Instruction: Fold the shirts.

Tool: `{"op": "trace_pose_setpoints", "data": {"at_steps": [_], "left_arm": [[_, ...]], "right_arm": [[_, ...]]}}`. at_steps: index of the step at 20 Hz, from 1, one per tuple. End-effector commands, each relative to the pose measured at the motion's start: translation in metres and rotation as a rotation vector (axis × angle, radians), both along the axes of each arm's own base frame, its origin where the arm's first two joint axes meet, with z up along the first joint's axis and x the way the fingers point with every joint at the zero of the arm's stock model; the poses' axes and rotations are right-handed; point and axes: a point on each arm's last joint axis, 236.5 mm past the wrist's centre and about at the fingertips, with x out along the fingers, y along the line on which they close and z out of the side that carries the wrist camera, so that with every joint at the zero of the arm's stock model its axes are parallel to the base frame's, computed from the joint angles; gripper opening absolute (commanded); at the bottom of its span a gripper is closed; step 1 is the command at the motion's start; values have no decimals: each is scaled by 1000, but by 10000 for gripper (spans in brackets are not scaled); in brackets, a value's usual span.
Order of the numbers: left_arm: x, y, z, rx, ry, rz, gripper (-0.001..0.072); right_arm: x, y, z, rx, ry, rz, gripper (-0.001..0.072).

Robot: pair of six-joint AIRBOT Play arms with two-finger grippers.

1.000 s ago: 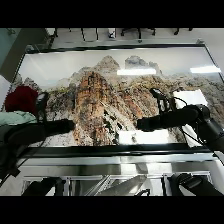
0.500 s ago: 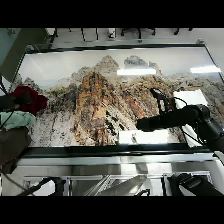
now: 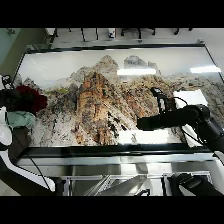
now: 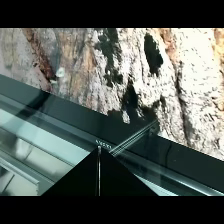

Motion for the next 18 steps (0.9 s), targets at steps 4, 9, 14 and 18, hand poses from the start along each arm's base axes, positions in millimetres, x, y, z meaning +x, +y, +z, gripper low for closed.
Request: {"op": "trace_pose_setpoints", "data": {"at_steps": [4,9,14,18], "left_arm": [[-19,-9,-53,-80,216,19,13],[7,-43,34,-101,115,-17,12],[38,-182,228,-125,-207,-260,12],[-20,-325,292,-223,-246,-518,13]], "right_arm": [[0,0,0,0,-1,0,26],[0,0,0,0,-1,0,26],[0,0,0,1,-2,-1,25],[2,1,1,3,-7,-4,26]]}}
